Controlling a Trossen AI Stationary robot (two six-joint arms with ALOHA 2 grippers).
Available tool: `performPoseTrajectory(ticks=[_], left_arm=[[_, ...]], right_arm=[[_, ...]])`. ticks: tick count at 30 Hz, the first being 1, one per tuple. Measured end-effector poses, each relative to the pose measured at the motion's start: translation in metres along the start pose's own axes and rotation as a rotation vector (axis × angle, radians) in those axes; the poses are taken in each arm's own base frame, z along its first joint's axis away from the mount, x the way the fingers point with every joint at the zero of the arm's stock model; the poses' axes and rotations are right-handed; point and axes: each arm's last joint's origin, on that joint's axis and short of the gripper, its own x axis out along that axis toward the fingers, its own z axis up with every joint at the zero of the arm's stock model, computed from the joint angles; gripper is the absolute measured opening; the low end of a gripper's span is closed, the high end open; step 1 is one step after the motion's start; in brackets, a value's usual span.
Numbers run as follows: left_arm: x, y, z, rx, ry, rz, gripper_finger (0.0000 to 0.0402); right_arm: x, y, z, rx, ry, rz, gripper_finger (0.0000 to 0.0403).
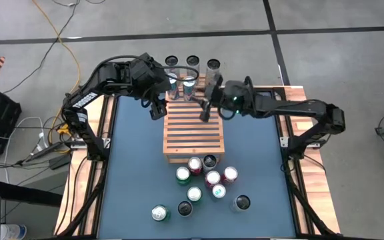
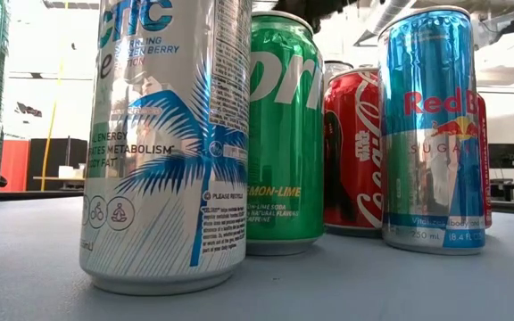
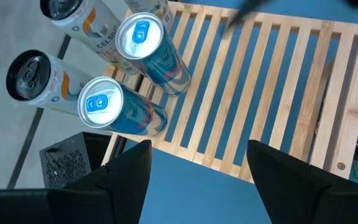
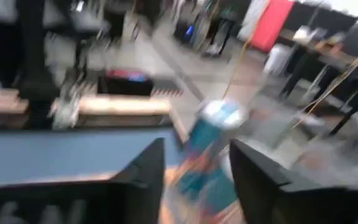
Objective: Place canned beverage on shelf
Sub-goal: Put the left blue soda can on the shelf aligned with the other blue soda cans
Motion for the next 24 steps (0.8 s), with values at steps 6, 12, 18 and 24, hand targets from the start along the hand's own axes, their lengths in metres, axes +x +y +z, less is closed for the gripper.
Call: performPoseTrajectory(ticks=[6, 12, 18, 24], left_arm=[[0.005, -0.002, 0.000, -0.011, 0.008, -0.002, 0.0250], [0.037, -0.012, -0.001, -0.130, 0.051, -0.090, 0.0250], [0.091, -0.031, 0.000, -0.056, 0.006, -0.176, 0.0250], [0.131, -0.039, 0.000, -0.132, -0.088, -0.236, 0.0250]], right_arm=[[0.006, 0.013, -0.030, 0.022, 0.099, 0.033, 0.0026], [-0.019, 0.008, -0.008, 0.024, 0.040, -0.024, 0.0017], [-0.062, -0.008, 0.014, -0.027, 0.029, -0.184, 0.0009], [-0.088, -0.017, 0.022, 0.017, 0.025, -0.205, 0.0002]])
